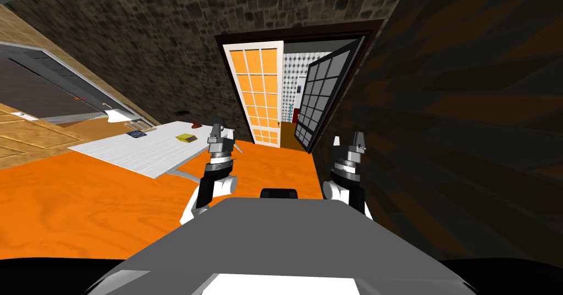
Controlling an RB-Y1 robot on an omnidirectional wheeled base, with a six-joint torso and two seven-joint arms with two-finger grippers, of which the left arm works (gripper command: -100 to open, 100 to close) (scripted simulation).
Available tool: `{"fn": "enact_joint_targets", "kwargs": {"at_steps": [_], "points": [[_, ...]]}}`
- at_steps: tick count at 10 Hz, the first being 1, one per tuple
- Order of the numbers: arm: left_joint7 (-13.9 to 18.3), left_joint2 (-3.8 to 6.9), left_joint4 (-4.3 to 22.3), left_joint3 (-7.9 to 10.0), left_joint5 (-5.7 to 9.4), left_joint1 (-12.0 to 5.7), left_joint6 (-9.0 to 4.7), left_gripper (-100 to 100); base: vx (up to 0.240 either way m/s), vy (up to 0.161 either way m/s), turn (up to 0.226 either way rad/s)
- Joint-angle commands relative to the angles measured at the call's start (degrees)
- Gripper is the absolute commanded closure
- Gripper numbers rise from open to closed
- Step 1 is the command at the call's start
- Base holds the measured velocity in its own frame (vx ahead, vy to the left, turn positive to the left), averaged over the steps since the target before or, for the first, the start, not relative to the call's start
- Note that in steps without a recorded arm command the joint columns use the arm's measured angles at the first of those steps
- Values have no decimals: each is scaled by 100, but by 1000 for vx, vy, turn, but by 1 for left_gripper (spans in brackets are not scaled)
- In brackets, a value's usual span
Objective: Push the door open
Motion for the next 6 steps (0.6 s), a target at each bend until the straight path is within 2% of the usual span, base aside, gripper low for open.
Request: {"fn": "enact_joint_targets", "kwargs": {"at_steps": [1, 6], "points": [[136, 39, 189, -8, 89, -55, -61, -100, 70, -93, -138], [552, 129, 767, -33, 361, -225, -249, -100, 115, 40, -102]]}}
